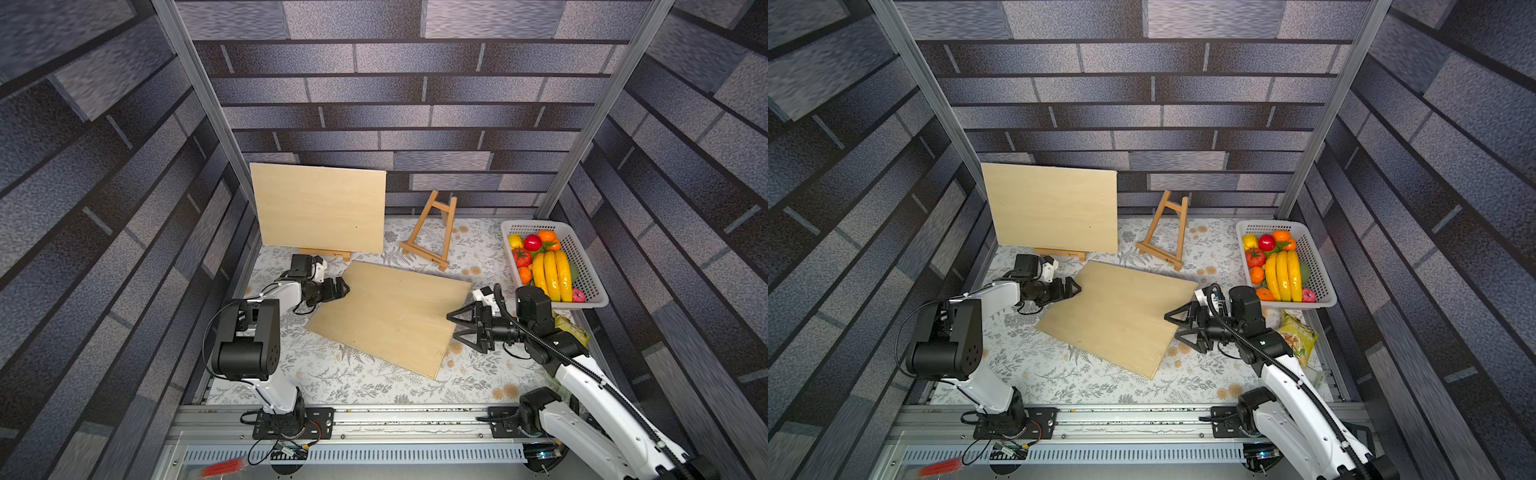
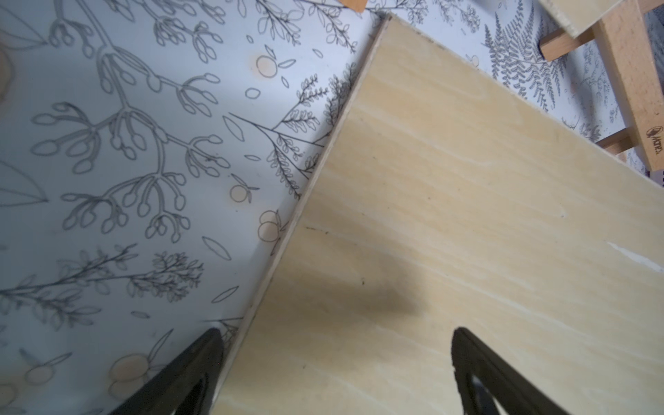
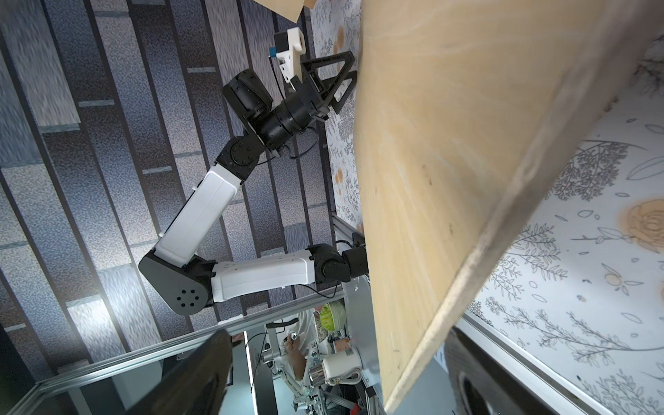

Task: Assemble the easel
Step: Pick up the drawing board from the center of the board.

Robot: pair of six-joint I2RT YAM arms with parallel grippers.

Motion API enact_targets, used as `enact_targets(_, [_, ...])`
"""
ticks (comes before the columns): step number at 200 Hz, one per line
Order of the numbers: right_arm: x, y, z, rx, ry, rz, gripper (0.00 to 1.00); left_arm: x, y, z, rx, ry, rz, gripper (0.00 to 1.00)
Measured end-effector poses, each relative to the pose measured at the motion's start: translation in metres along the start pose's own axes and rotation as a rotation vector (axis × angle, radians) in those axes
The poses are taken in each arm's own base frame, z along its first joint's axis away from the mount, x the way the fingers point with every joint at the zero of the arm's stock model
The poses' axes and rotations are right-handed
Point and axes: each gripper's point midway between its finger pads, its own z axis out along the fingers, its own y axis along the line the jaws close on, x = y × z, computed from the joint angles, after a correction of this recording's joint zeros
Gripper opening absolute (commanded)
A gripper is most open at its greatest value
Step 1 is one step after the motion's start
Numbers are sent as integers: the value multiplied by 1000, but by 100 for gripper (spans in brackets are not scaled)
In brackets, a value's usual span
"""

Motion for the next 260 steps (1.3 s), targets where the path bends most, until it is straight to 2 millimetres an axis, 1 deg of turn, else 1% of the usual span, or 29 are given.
enact_targets(29, [10, 4, -3, 21, 23, -62, 93, 1, -7, 3, 10, -3, 23, 100])
enact_targets(57, [10, 8, -6, 48, 13, -139, 93, 2, -10, 5, 16, -1, 31, 100])
enact_targets(96, [-2, 11, -9, 84, -53, -241, 93, 4, -12, 6, 19, 0, 38, 100])
enact_targets(136, [-18, 9, -11, 124, -137, -275, 93, 5, -14, 6, 26, 3, 39, 100])
enact_targets(152, [-27, 15, -13, 117, -181, -299, 93, 5, -14, 6, 29, 4, 39, 100])
enact_targets(162, [-32, 24, -15, 104, -210, -319, 93, 6, -15, 6, 36, 7, 39, 100])
enact_targets(173, [-37, 38, -19, 76, -244, -356, 93, 8, -19, 6, 48, 14, 41, 100])
enact_targets(181, [-40, 52, -22, 45, -267, -385, 93, 10, -23, 7, 65, 24, 30, 100])
enact_targets(190, [-37, 65, -21, -3, -253, -419, 93, 25, -44, 7, 164, 86, 8, 100])
enact_targets(202, [-29, 76, -17, -53, -212, -437, 93, 60, -83, 9, 305, 214, 7, 100])
enact_targets(211, [-32, 87, -20, -89, -234, -467, 93, 79, -100, 7, 361, 289, -7, 100])
enact_targets(222, [-29, 104, -25, -137, -238, -508, 93, 97, -110, 3, 413, 368, -53, 100])
enact_targets(235, [-21, 112, -25, -167, -210, -515, 92, 115, -116, -3, 453, 454, -112, 100])
enact_targets(247, [-20, 115, -26, -172, -207, -511, 91, 123, -118, -7, 464, 493, -146, 100])
enact_targets(260, [-19, 113, -26, -154, -200, -500, 90, 126, -118, -8, 464, 508, -162, 100])
